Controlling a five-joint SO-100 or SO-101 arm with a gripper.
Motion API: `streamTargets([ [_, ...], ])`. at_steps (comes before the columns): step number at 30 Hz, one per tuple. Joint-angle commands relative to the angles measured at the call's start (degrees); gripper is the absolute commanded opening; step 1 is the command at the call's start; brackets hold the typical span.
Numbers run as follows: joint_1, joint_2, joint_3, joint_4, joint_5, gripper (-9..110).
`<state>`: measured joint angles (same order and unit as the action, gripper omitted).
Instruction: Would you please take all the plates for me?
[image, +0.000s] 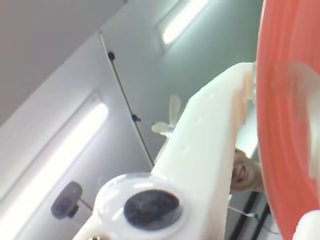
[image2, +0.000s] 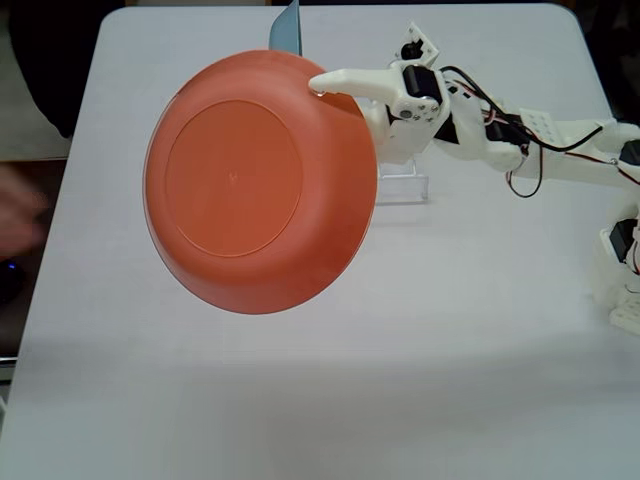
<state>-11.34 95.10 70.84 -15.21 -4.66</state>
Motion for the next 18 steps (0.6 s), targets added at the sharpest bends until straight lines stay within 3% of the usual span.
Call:
streamTargets([
  [1,1.41,0.62,-2.64,-2.55,0.53,0],
  [13,3.08,-1.41,-5.01,-0.97,-0.18,0],
  [18,3.69,-1.41,-8.61,6.86,-2.72,0],
])
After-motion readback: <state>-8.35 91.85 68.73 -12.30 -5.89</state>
